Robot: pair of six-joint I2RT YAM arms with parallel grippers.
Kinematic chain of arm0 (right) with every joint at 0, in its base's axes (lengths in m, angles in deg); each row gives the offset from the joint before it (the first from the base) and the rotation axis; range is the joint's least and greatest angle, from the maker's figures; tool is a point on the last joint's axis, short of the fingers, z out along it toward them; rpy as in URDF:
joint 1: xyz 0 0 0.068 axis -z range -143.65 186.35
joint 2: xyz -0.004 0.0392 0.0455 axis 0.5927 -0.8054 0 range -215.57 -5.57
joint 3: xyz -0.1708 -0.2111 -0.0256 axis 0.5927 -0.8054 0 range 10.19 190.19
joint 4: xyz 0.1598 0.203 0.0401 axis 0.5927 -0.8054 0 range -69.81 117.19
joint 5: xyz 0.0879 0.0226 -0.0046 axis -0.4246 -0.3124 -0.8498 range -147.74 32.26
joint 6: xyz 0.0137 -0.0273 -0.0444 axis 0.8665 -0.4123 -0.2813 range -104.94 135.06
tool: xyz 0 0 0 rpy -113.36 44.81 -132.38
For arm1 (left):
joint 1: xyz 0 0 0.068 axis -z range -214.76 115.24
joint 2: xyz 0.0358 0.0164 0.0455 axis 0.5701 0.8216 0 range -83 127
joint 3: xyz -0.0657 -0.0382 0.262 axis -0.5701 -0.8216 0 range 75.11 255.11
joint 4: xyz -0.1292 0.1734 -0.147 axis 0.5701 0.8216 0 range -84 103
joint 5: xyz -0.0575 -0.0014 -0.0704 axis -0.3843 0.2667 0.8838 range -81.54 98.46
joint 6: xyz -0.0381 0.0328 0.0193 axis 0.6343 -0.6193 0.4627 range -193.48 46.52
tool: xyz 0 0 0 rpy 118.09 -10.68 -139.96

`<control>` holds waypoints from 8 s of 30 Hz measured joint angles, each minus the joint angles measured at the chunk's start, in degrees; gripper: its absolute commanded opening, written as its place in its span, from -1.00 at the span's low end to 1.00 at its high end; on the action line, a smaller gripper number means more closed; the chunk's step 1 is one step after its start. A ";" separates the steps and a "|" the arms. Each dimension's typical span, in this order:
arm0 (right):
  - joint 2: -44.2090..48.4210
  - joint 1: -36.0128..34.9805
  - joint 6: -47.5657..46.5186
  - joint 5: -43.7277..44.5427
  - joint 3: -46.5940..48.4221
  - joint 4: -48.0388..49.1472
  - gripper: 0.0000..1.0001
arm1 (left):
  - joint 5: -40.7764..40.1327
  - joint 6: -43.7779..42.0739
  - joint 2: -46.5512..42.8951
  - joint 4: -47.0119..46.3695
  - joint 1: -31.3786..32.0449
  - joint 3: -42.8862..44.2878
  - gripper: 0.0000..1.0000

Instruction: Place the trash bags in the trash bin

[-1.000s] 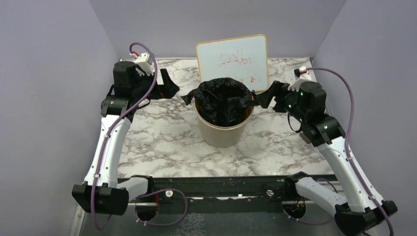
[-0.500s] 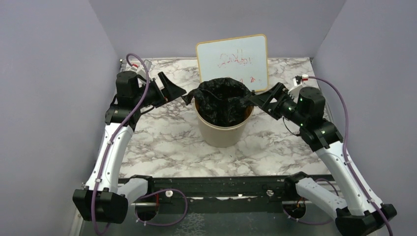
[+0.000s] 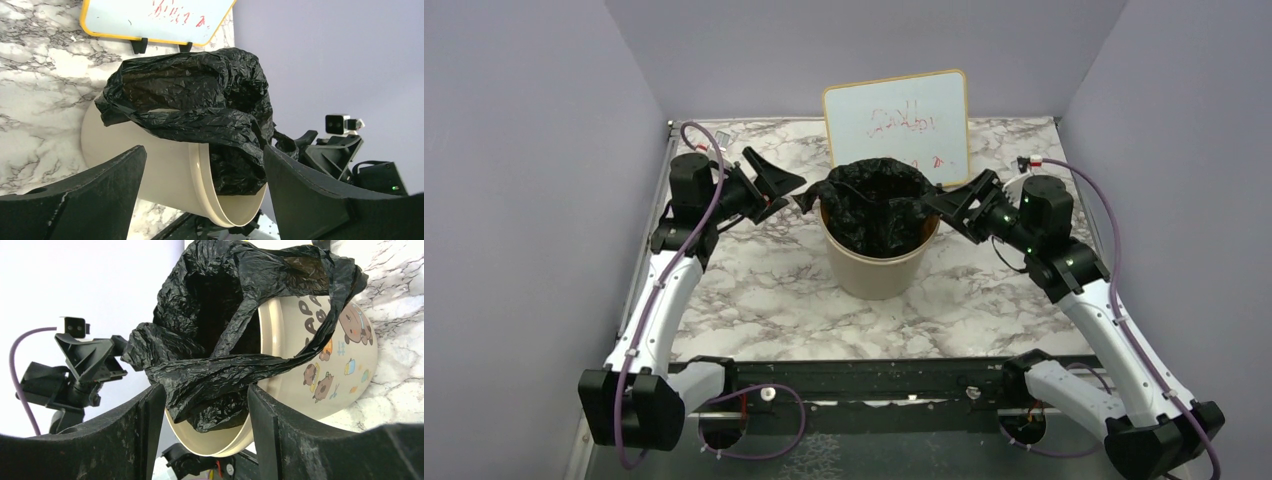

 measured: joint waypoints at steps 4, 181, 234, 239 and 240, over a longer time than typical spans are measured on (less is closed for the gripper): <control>1.18 0.00 2.89 0.94 -2.12 1.92 0.36 | 0.02 3.67 0.37 -2.38 0.00 -1.68 0.75; 0.26 0.04 -61.83 -27.74 5.40 -11.13 -0.97 | 16.37 -104.00 15.65 29.00 9.66 24.20 -1.00; 0.85 0.04 -61.18 -44.72 1.46 -16.44 -0.92 | 13.40 -76.46 -21.03 12.50 9.70 -11.87 -1.00; -1.05 0.04 -61.83 -45.05 0.96 -18.32 -0.92 | 12.85 -75.84 -17.51 12.79 9.70 -13.22 -1.00; -1.03 0.04 -61.83 -45.05 0.57 -18.49 -0.92 | 12.39 -75.73 -17.18 12.81 9.70 -13.66 -1.00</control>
